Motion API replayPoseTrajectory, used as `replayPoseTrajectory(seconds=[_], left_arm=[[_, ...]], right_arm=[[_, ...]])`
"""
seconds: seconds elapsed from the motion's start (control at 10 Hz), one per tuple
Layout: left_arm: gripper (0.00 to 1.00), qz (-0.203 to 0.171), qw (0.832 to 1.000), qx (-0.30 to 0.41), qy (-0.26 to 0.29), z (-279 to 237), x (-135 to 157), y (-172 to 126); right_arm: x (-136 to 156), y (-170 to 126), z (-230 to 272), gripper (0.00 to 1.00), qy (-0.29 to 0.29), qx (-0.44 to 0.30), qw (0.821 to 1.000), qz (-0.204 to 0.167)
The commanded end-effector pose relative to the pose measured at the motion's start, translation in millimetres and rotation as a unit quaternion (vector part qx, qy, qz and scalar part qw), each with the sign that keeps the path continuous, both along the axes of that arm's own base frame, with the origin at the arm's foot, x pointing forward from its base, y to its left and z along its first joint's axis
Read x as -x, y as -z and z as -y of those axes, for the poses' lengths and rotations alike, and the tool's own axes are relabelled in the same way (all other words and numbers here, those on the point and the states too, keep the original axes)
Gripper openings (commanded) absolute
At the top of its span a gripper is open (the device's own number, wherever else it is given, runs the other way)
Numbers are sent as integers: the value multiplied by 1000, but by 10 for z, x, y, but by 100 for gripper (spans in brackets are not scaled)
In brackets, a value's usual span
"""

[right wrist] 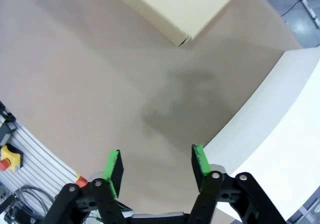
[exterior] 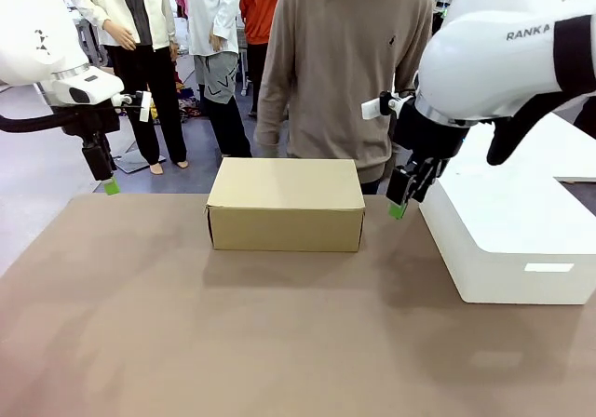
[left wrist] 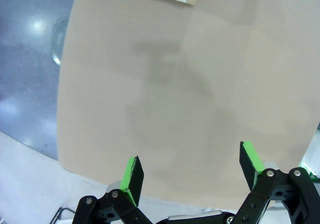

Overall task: Pack the shoes into the box.
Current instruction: Press down on the lid of the Shoes Box.

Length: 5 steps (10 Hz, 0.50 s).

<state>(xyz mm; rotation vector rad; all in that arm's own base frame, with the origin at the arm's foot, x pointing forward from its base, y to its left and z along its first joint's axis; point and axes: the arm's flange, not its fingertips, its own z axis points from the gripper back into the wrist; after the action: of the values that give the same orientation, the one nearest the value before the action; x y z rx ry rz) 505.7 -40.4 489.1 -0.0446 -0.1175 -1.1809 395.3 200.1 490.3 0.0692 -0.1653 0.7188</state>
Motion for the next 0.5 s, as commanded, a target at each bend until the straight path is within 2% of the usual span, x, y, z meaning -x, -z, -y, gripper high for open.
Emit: replayPoseTrajectory(seconds=[0.0, 0.4], left_arm=[[100, -4, 1000, 8, 4, -22, 7, -34], [100, -4, 1000, 8, 4, -22, 7, -34]], right_arm=[[85, 77, 52, 100, -3, -8, 1000, -1], [23, 160, 47, 100, 3, -14, 1000, -15]])
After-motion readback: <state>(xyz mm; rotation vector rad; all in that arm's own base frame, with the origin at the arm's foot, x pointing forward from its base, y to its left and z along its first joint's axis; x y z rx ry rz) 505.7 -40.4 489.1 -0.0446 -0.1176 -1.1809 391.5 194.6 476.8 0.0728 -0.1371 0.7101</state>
